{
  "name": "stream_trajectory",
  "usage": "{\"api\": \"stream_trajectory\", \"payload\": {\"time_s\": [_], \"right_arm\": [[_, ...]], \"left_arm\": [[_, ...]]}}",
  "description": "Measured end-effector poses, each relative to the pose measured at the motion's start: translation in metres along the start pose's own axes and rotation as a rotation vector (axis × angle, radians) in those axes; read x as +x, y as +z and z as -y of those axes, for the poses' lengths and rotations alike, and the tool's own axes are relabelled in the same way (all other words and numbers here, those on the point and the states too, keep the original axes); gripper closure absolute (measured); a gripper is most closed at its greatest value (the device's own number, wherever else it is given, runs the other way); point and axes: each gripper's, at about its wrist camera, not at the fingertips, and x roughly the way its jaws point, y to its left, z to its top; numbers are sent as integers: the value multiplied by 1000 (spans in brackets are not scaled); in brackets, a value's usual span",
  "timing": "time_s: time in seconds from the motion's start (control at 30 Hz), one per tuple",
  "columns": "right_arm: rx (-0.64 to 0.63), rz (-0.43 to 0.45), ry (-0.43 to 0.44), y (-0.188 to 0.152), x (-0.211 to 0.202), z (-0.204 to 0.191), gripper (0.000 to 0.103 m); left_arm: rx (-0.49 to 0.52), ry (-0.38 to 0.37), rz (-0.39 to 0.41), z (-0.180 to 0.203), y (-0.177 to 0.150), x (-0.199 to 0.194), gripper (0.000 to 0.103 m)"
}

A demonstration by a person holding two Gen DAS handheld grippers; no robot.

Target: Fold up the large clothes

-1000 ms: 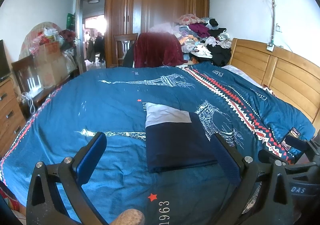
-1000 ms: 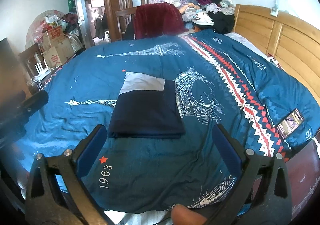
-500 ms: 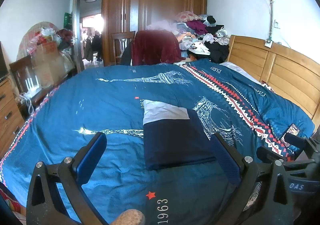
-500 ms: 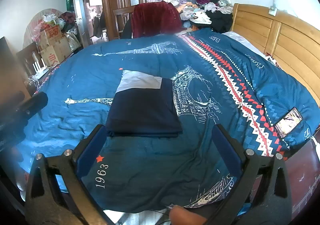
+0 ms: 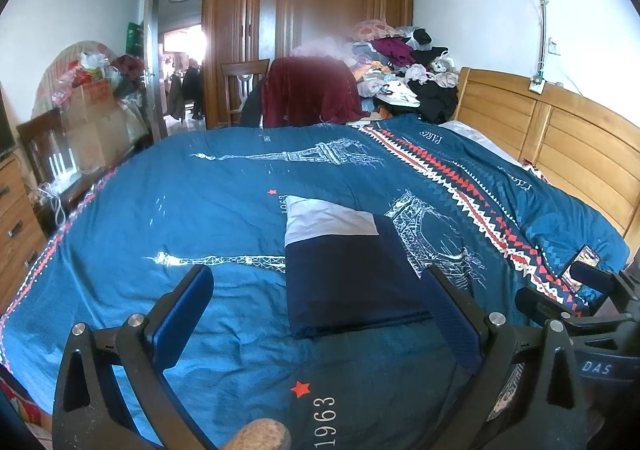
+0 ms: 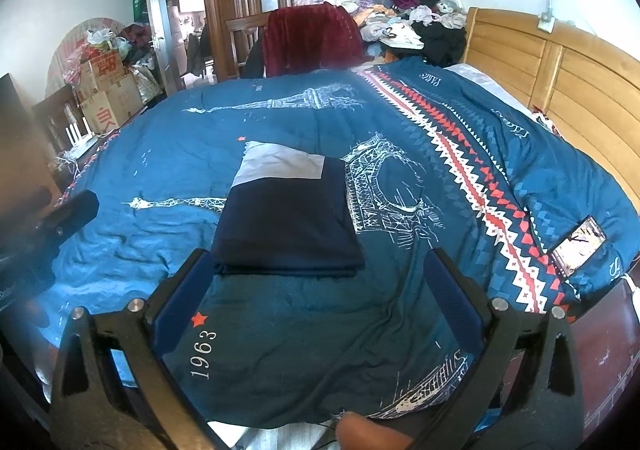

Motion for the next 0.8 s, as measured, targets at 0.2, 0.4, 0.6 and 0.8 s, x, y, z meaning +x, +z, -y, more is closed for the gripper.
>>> {"api": "stream_trajectory", "payload": {"time_s": [0.2,0.4,0.6,0.8], "right_arm": [[6,-4,8,1,2,2,0],[6,0,-4,0,3,3,0],[-3,1,-14,-1,4,2,0],[5,7,-20,-1,4,6,0]], "left_arm": [[-1,-4,0,-1,1,0,0],[0,-7,0,-1,-2,1,0],[4,-10,-2,0,-2,2,0],[6,-12,-1,1,-3,2,0]]}}
